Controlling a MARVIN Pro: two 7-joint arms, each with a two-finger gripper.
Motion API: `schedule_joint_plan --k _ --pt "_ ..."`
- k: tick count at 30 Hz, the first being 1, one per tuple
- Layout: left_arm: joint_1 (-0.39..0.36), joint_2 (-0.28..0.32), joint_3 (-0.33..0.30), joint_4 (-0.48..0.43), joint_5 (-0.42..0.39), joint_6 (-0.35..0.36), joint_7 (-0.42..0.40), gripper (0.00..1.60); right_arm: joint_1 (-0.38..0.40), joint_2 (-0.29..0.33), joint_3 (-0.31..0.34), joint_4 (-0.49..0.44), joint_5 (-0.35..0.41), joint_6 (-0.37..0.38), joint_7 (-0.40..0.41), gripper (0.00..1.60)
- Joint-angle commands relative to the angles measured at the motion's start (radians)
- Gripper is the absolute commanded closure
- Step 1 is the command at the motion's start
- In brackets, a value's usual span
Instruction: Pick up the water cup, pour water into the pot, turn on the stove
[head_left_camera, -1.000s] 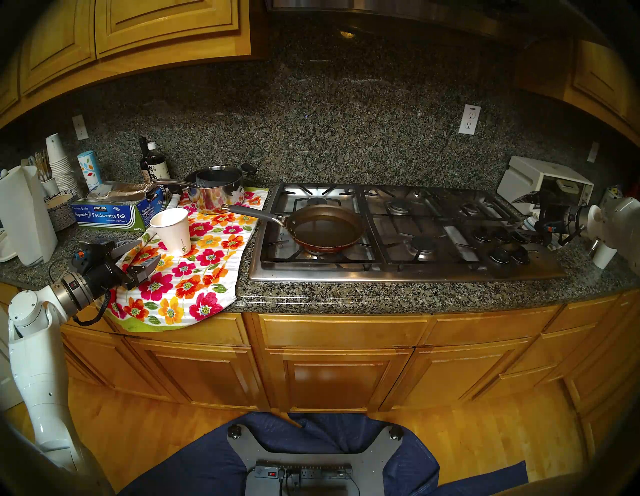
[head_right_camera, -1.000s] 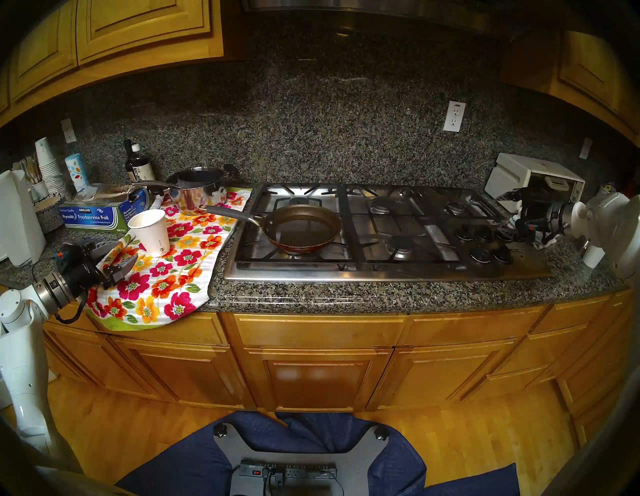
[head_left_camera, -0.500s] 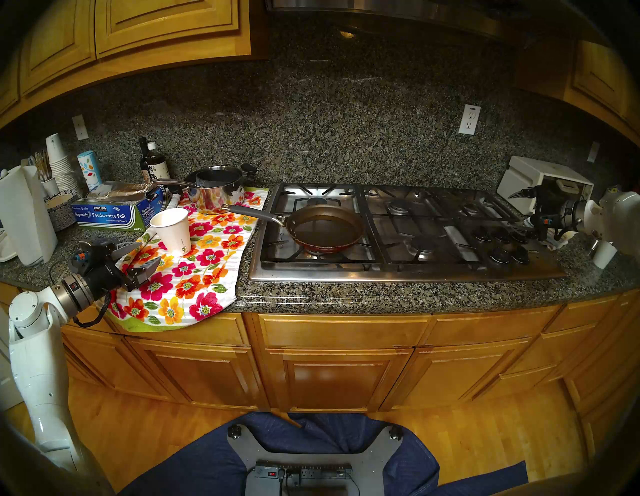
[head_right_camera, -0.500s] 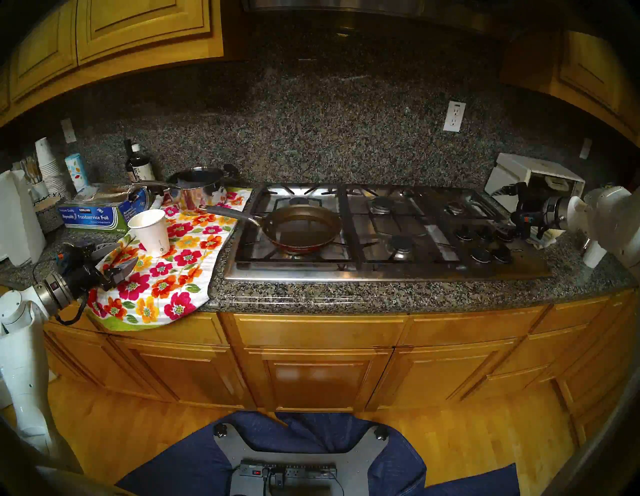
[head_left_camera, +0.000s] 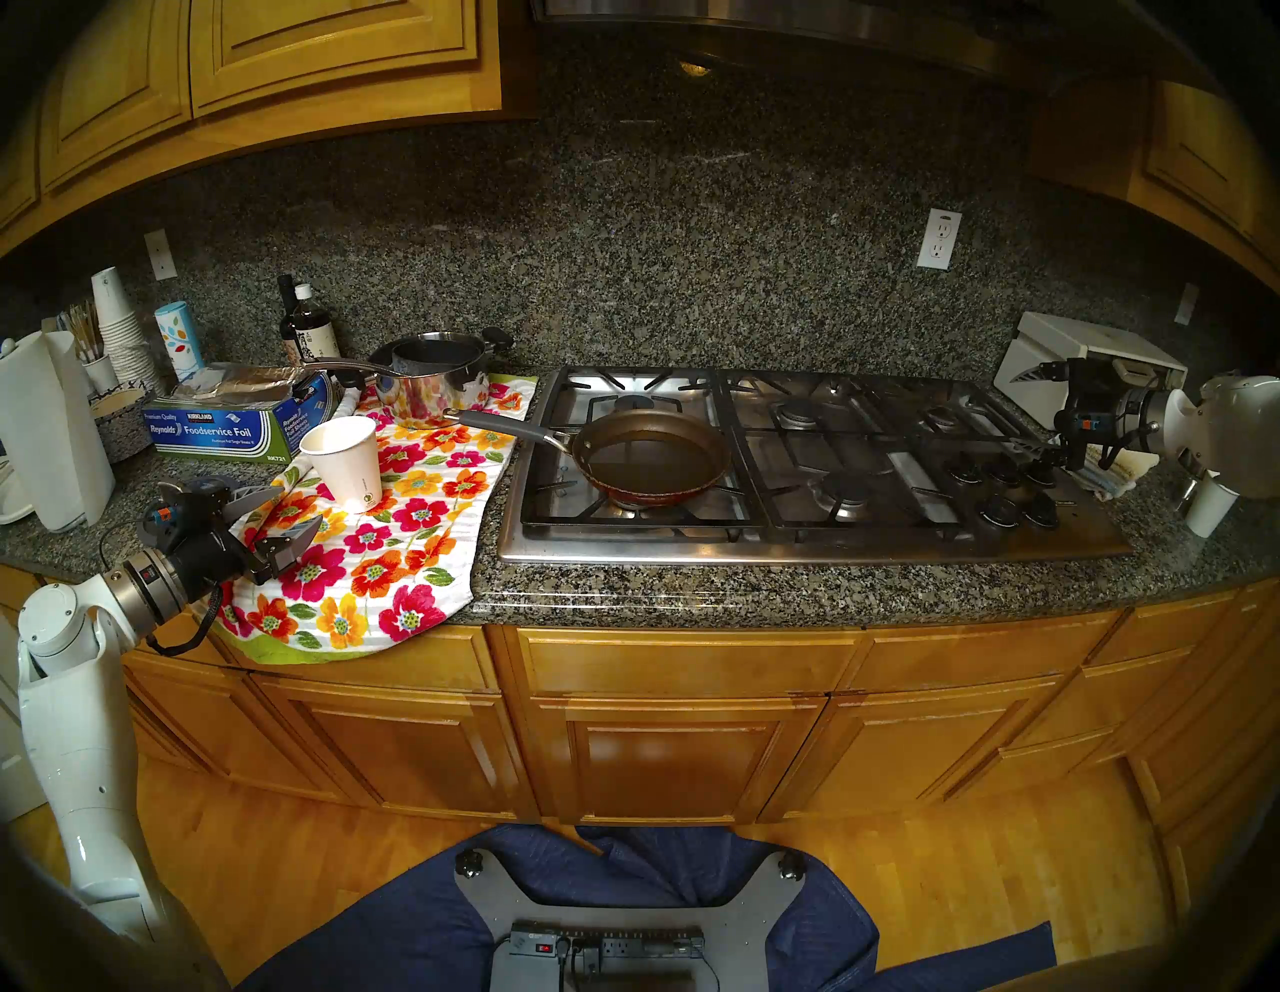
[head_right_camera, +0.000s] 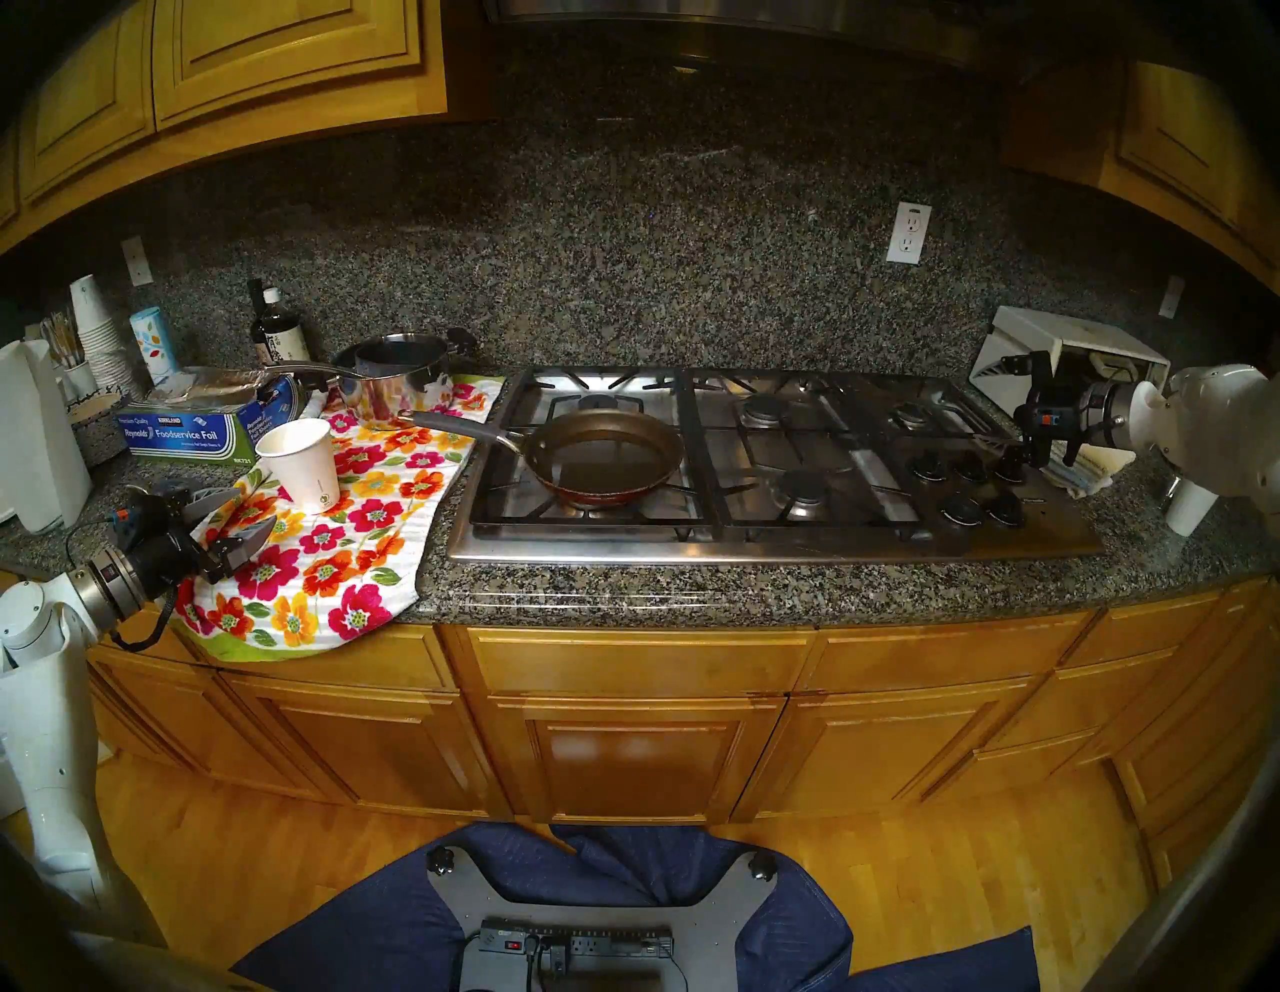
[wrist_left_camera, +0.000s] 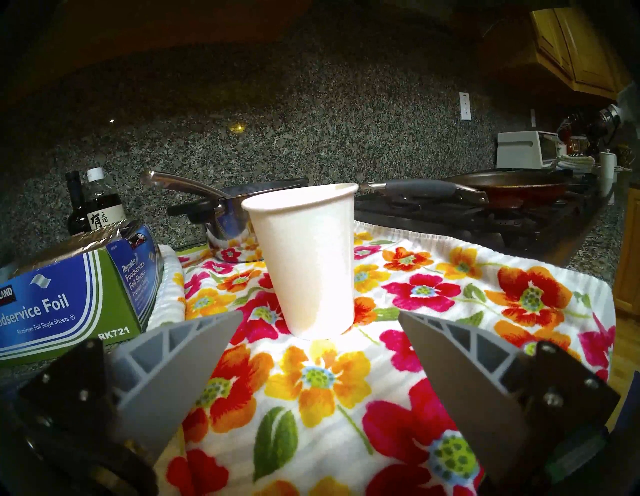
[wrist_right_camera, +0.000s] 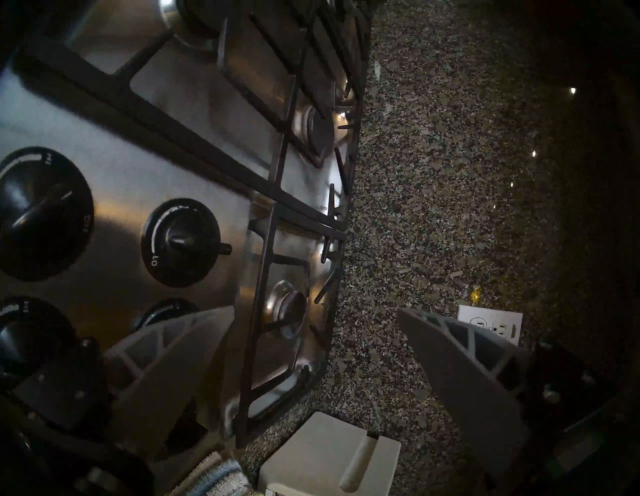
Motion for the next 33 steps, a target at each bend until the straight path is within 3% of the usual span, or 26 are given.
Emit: schedule_joint_plan --k 1,10,33 --pt "-0.019 0.011 -0.006 -0.016 -0.007 -0.003 0.000 0.00 0.060 0.011 0.037 -0.025 0.068 0.002 0.027 0.00" --pt "-0.019 0.011 -0.005 -0.014 -0.003 -0.005 0.000 0.00 0.084 0.051 0.053 -0.082 0.139 0.002 0.098 0.00" --pt "-0.018 0.011 -0.005 -0.006 0.009 -0.011 0.000 0.00 0.134 0.124 0.064 -0.107 0.282 0.068 0.281 0.00"
